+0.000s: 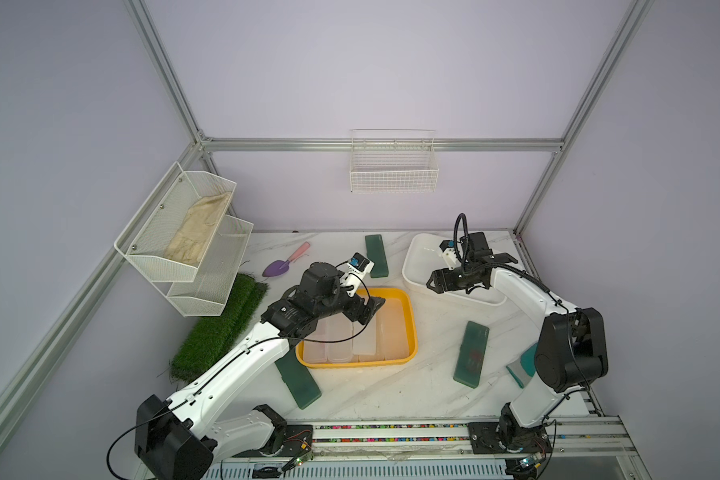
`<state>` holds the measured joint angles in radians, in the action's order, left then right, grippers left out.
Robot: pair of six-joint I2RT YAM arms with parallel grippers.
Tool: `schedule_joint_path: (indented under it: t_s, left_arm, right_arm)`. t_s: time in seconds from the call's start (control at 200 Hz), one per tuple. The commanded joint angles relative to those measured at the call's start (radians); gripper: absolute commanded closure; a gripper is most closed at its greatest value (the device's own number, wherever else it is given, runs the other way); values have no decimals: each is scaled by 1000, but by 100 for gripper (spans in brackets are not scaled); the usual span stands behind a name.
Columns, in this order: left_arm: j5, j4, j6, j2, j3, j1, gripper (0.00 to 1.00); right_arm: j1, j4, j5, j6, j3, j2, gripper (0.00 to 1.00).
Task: Place the pencil cases by color into the storage box
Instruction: Move the storage box to the center of the board.
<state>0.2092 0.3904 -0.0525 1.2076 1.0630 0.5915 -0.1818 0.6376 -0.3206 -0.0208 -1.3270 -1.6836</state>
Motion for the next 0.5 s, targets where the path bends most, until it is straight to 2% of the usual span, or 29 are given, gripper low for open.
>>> schedule_joint_path:
  t_s: [0.0,0.16,0.28,0.38,0.495]
  left_arm:
    - [-94,47,-108,99,107,1,5]
    - [-166,122,-219,273,243,-5,5]
    - [-213,166,-287,343,312,-10,5]
    - [-260,220,-332,359,352,-32,4]
    - [-287,276,-364,335,355,-76,4]
  right_arm:
    - [-1,-165,70,107,47,90,24]
    - [-5,-331,77,214,123,168,23]
    - [-38,-405,100,268,131,172,23]
    - [-112,-407,166,286,64,110,22]
    - [-206,-363,244,319,-77,-28,22]
